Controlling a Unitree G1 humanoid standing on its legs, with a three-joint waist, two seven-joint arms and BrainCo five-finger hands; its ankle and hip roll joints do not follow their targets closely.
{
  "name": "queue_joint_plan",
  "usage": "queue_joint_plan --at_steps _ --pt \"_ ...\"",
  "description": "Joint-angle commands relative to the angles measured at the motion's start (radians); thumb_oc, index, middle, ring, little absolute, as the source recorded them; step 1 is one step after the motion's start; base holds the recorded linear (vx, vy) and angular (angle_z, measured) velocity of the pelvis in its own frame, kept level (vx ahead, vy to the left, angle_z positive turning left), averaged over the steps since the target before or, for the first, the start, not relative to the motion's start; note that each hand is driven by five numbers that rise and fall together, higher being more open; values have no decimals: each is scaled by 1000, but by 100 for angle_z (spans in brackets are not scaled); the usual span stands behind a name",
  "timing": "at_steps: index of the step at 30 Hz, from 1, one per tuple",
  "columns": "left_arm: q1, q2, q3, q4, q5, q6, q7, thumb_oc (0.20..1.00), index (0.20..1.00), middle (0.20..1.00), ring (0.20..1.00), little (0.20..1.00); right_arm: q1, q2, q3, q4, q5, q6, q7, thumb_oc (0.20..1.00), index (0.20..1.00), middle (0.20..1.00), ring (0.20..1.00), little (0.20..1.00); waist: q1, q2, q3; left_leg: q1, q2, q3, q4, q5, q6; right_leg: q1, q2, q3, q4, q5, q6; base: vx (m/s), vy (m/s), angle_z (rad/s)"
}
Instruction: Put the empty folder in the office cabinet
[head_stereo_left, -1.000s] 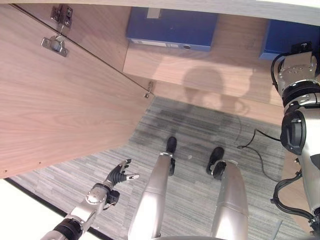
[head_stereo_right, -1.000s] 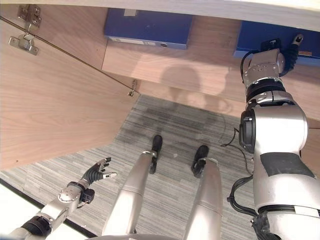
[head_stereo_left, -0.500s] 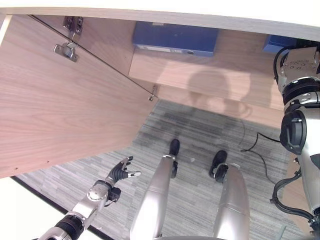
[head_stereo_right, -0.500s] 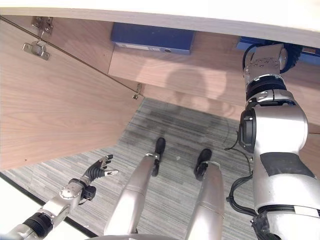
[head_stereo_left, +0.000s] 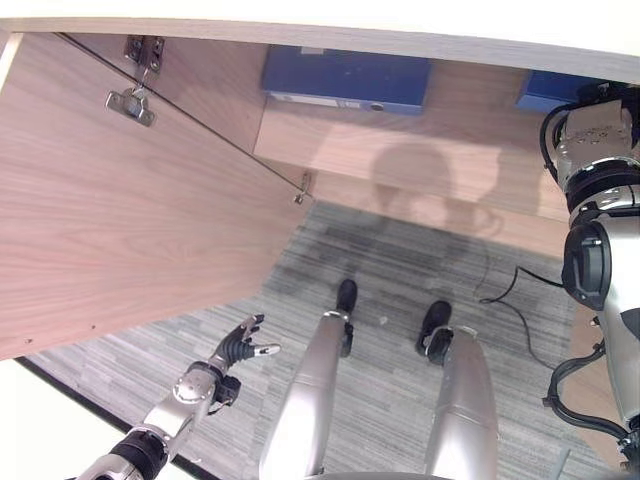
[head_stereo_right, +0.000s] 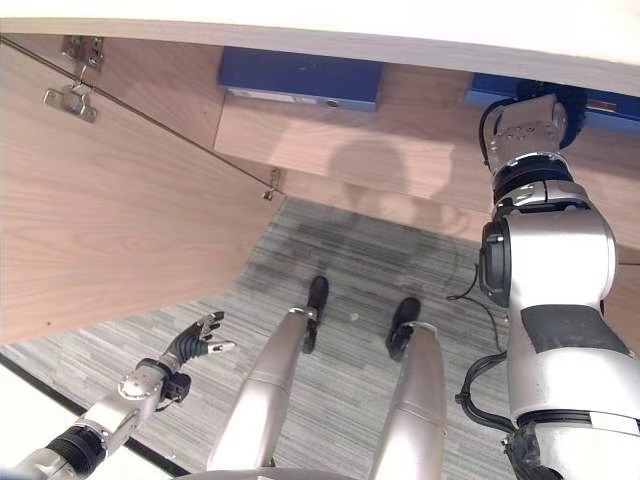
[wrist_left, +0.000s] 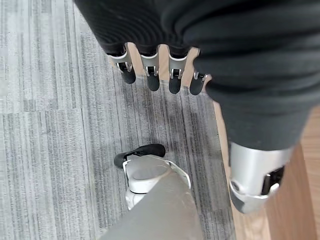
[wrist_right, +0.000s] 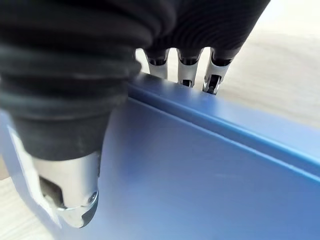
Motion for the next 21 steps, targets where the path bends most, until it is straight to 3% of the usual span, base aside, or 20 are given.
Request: queue_joint_plan --at_steps 1,7,14,21 --pt "-16 19 22 -2 -16 -9 17 1000 1000 1000 1000 1000 -62 -42 44 -29 -53 -10 1 1000 1000 1000 1000 1000 7 -5 47 65 37 -9 -95 -84 5 154 27 80 -32 -163 105 0 0 0" --pt "-32 2 23 12 -20 -9 22 1000 1000 1000 1000 1000 14 24 -8 -12 -56 2 -13 1000 1000 1000 1000 1000 2 -4 56 69 35 -5 -99 -84 6 158 31 80 -39 -161 105 0 0 0" --pt "-22 4 21 -1 -19 -13 13 1000 1000 1000 1000 1000 64 32 -48 23 -37 24 -5 1000 1000 1000 1000 1000 10 3 59 79 34 -7 -110 -83 10 169 28 77 -44 -165 107 0 0 0" --pt "-25 -4 32 16 -22 -9 13 1000 1000 1000 1000 1000 79 78 -60 -11 -27 -6 -20 1000 1000 1000 1000 1000 7 3 65 96 34 -3 -136 -73 11 177 30 78 -60 -157 110 0 0 0"
